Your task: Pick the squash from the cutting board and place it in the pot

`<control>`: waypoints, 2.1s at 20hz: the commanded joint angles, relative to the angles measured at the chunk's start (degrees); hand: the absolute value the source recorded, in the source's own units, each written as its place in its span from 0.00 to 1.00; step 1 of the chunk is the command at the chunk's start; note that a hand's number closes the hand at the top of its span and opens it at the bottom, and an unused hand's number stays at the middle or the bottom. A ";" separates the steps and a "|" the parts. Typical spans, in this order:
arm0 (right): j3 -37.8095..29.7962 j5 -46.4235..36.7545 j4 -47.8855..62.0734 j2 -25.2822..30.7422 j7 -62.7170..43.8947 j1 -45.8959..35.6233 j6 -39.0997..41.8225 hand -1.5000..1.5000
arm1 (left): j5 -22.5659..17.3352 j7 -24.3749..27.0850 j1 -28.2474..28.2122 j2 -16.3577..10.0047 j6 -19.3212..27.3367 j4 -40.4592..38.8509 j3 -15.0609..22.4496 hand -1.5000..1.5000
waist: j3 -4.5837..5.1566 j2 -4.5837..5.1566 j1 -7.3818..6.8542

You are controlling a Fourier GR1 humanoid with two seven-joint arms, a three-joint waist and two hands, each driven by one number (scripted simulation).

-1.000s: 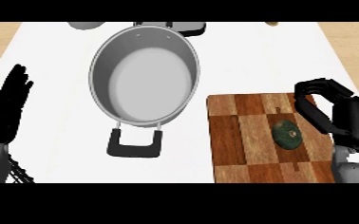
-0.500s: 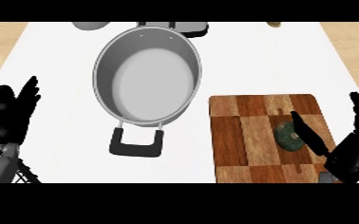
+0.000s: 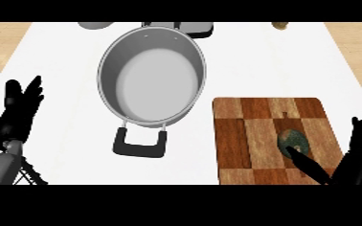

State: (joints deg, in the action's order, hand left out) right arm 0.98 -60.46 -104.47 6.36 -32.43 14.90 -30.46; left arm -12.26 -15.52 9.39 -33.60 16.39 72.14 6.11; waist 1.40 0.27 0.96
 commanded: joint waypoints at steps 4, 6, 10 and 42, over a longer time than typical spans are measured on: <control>6.43 -7.49 -9.40 -3.16 -20.08 -0.11 26.31 0.00 | 2.80 -0.90 1.24 1.50 1.26 1.49 3.49 0.50 | -0.95 -0.24 -1.17; 8.73 -6.28 -12.57 -4.81 -25.24 -1.60 33.96 0.00 | 2.81 0.22 0.28 0.77 0.77 0.34 3.18 0.50 | -0.99 -0.27 -1.62; 12.51 -7.17 -16.17 -6.25 -37.07 -7.52 44.25 0.00 | 2.68 -2.27 2.11 1.40 1.25 1.13 3.91 0.50 | -1.24 -0.32 -1.54; -1.63 -2.43 0.30 -6.35 -33.72 -14.57 44.28 0.00 | 3.41 -1.91 -2.45 2.05 2.00 4.95 4.16 0.50 | -1.41 -0.39 -1.46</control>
State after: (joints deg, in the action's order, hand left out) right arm -0.30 -64.41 -104.80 0.14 -60.25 1.19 11.66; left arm -10.99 -18.02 10.74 -33.90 17.47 72.42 7.65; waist 1.65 0.75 -0.17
